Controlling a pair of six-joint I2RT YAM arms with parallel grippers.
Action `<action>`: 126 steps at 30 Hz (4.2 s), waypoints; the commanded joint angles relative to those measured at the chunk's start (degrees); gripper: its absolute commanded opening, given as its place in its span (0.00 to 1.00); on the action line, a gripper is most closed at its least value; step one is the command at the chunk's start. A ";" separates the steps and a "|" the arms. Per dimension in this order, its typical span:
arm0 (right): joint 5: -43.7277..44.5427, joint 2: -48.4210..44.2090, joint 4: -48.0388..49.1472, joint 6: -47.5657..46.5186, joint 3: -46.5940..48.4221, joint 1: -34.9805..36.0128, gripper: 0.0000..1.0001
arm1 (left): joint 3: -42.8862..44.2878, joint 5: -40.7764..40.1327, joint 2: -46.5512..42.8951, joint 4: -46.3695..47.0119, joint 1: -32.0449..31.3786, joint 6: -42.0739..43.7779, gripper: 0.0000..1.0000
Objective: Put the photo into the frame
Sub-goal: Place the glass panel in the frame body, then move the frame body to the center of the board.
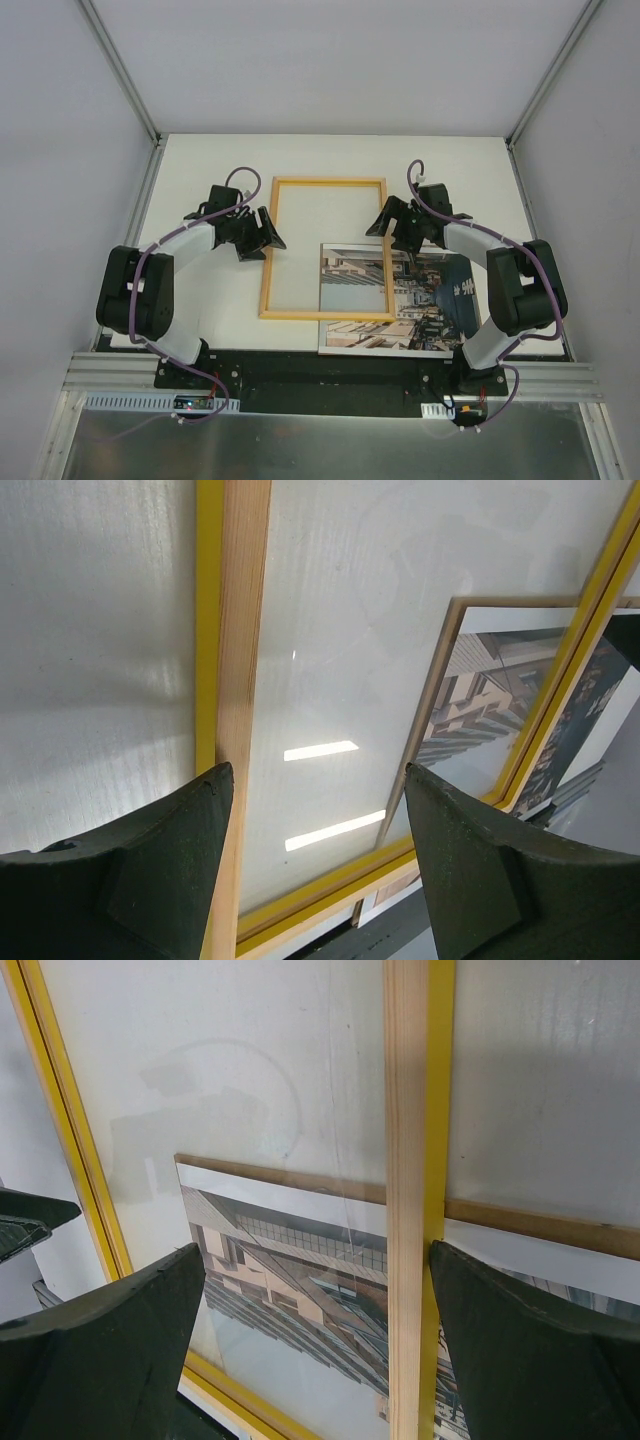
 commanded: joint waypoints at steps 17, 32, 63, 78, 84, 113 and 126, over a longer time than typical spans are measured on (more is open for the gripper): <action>1.36 2.94 -2.79 0.09 7.73 7.08 0.96 | 1.42 -4.35 -11.33 -5.60 1.97 -1.79 0.66; 9.27 0.85 -7.36 0.18 9.85 10.86 0.96 | -2.80 -0.92 -18.89 -7.10 2.85 -0.91 0.67; 33.17 -12.26 -16.24 1.32 -6.77 20.17 0.53 | -6.14 1.37 -23.38 -7.10 3.38 -0.74 0.66; 39.42 -6.28 -21.25 2.46 0.53 26.94 0.33 | -6.93 3.65 -24.52 -7.10 6.28 0.67 0.66; 39.69 -5.58 -21.34 2.64 1.41 27.47 0.28 | -7.28 4.44 -24.70 -7.10 7.24 1.11 0.66; 39.42 -1.63 -23.44 1.94 7.55 28.00 0.01 | -7.20 4.71 -24.88 -7.10 8.48 1.28 0.66; 38.81 17.26 -28.80 3.26 34.34 31.24 0.01 | -4.21 5.41 -22.50 -7.18 9.09 1.02 0.66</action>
